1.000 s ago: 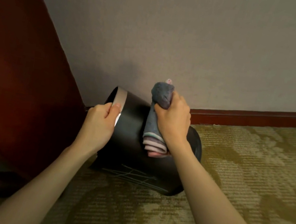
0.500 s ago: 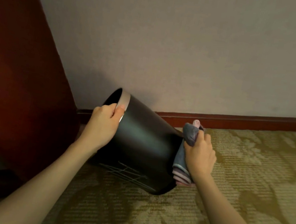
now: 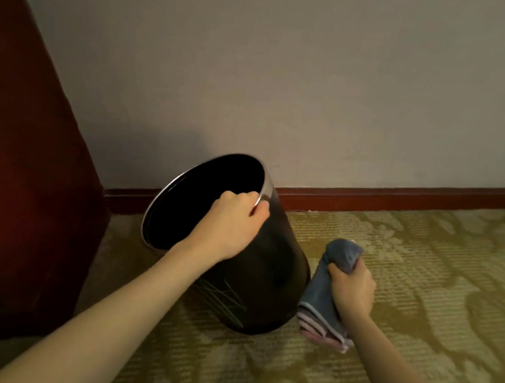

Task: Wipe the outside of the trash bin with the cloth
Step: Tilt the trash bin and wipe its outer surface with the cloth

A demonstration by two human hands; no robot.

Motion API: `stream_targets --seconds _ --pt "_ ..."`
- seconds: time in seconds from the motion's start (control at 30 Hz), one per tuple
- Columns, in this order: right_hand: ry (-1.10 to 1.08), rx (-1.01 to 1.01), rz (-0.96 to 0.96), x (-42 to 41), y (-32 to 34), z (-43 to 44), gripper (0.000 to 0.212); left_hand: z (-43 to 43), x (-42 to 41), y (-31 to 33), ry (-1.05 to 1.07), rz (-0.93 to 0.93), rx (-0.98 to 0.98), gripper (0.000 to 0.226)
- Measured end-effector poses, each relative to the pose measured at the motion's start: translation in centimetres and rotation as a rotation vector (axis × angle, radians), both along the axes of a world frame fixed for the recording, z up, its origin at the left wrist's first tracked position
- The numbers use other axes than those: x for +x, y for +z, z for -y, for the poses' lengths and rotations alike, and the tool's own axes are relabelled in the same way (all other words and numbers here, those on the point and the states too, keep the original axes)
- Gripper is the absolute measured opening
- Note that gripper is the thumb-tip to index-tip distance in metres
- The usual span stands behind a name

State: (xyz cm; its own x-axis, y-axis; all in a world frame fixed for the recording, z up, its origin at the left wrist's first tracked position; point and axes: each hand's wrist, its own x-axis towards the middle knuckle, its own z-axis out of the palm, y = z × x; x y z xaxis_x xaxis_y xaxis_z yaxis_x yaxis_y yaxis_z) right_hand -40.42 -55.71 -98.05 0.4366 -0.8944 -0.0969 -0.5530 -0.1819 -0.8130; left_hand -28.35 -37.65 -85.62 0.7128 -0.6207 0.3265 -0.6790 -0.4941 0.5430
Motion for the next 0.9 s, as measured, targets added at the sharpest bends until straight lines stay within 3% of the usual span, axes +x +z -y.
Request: stream_targets --seconds 0.17,0.43,0.7,0.8,0.9 --pt "-0.042 -0.007 -0.031 -2.9 -0.4 2.1 0.043 3.8 -4.2 -1.6 -0.037 0.023 0.115 0.033" --pt "-0.149 0.024 -0.080 -6.8 -1.8 3.7 0.047 7.2 -8.9 -3.6 -0.192 0.404 0.244 0.024" --pt "-0.069 0.088 -0.042 -7.3 -3.0 3.1 0.054 2.9 -8.2 -4.5 -0.196 0.566 0.288 0.034" --pt "-0.056 0.086 -0.027 -7.1 -3.3 2.4 0.048 -0.6 -5.8 -4.1 -0.253 0.608 0.261 0.050" --pt "-0.053 0.085 -0.015 -6.8 -3.5 1.6 0.045 -3.9 -2.5 -3.8 -0.350 0.647 0.272 0.046"
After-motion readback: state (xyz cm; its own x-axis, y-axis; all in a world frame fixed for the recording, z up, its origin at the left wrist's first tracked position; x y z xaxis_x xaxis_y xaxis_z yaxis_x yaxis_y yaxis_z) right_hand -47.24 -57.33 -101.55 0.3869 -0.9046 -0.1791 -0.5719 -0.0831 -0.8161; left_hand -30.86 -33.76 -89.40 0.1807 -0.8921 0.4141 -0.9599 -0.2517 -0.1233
